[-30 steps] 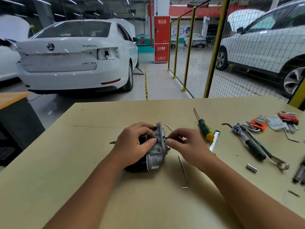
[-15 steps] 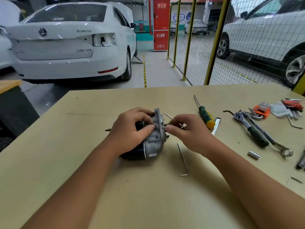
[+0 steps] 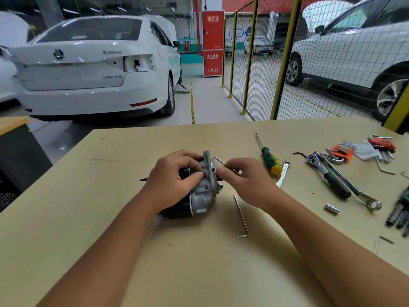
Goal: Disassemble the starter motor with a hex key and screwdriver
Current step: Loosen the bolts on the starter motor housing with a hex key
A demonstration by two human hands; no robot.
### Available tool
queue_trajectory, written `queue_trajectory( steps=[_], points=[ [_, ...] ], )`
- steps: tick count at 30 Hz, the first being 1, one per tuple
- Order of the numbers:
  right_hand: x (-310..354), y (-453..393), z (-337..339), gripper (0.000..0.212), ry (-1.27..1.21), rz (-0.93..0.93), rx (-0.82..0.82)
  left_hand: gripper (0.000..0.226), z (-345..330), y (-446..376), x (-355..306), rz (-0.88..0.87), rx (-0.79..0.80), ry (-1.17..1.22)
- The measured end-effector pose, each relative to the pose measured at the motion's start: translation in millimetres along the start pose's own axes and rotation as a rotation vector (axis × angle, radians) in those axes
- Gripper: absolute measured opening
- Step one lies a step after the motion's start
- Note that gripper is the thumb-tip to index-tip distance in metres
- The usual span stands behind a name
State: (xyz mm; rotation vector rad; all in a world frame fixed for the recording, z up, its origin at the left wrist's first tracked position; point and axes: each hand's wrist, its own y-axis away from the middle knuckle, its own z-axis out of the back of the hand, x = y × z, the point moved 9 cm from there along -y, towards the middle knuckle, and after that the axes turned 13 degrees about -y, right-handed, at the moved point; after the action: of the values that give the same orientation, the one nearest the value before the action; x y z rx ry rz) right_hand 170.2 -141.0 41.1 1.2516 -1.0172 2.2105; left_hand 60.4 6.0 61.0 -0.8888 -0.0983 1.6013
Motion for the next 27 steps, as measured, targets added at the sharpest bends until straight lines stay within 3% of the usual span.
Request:
queue_trajectory(
  steps=[2, 4, 7, 11, 15, 19, 21, 24, 27],
  points=[
    [-4.5, -0.8, 1.5, 0.009, -0.066, -0.026, -0.005, 0.003, -0.1, 0.2, -0.5, -0.007, -0.001, 0.004],
    [-5.2, 0.6, 3.0, 0.017, -0.125, -0.046, -0.021, 0.001, -0.5, 0.2, -1.2, -0.009, 0.003, 0.005],
    [-2.5, 1.8, 1.6, 0.028, -0.013, -0.019, -0.020, 0.001, -0.3, 0.4, -0.1, -0.001, -0.001, 0.005],
    [-5.5, -0.2, 3.3, 0.012, -0.118, -0.052, -0.020, 0.017, -0.5, 0.8, -0.7, -0.003, 0.001, -0.004],
    [-2.2, 1.7, 1.9, 0.033, -0.057, -0.032, -0.046, 0.007, 1.0, 1.1, -4.1, -0.002, -0.005, 0.009],
    [-5.7, -0.3, 2.2, 0.008, -0.150, -0.056, -0.037, 0.012, 0.3, 1.7, -1.9, 0.011, 0.006, 0.006],
    [-5.3, 0.4, 2.8, 0.017, -0.211, -0.067, -0.043, 0.012, 0.0, 1.5, -1.4, 0.014, 0.011, 0.008],
    [-5.5, 0.8, 1.3, 0.034, -0.057, -0.062, -0.051, 0.014, -0.3, 0.7, -0.3, 0.020, 0.010, 0.005],
    [-7.9, -0.7, 3.3, 0.016, -0.084, -0.092, -0.044, 0.008, -0.1, 0.3, -0.9, 0.016, 0.010, 0.000]
  ],
)
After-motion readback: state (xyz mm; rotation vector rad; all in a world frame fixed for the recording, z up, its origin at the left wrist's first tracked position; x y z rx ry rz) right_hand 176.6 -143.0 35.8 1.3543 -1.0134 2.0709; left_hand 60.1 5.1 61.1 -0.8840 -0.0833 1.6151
